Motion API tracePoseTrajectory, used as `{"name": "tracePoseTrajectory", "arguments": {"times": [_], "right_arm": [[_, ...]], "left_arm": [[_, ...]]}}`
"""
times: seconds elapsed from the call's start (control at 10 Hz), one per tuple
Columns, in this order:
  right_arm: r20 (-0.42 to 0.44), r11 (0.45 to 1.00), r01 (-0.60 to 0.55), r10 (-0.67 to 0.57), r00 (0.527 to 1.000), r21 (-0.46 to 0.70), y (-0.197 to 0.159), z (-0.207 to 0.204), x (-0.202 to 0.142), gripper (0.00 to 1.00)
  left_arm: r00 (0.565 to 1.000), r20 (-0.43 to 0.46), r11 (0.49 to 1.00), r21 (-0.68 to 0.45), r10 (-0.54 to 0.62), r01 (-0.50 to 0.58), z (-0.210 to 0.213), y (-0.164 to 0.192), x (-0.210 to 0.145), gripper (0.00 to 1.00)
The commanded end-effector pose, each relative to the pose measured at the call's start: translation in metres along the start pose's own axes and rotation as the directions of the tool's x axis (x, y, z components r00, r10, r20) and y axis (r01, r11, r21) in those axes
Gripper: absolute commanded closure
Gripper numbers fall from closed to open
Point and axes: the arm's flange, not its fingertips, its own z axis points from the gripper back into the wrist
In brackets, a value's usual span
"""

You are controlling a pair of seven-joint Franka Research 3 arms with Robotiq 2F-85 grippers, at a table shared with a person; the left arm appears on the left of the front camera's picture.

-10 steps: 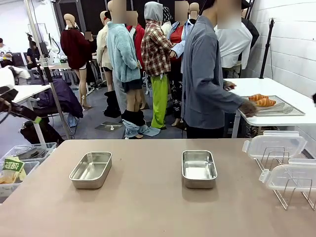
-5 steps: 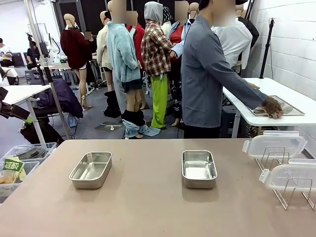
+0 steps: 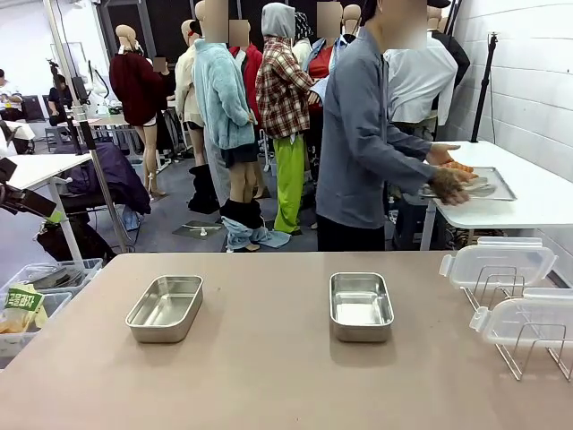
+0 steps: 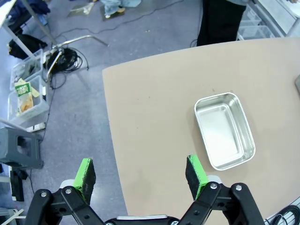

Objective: Place the bread in airtight containers.
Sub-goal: Lift both Airtight Container.

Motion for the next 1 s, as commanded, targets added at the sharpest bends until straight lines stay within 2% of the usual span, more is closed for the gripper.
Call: {"name": "tracePoseTrajectory", "arguments": {"times": [0.0,0.9], "right_arm": [[-0.004,1.000,-0.011,0.011,1.000,-0.005,0.0003,-0.0003,-0.0006,0.00],[-0.004,1.000,-0.011,0.011,1.000,-0.005,0.0003,-0.0003,-0.0006,0.00]], "left_arm": [[1.000,-0.001,1.000,0.014,-0.013,0.013,-0.0009,0.0034,-0.0009,0.00],[1.000,-0.001,1.000,0.014,-0.013,0.013,-0.0009,0.0034,-0.0009,0.00]]}}
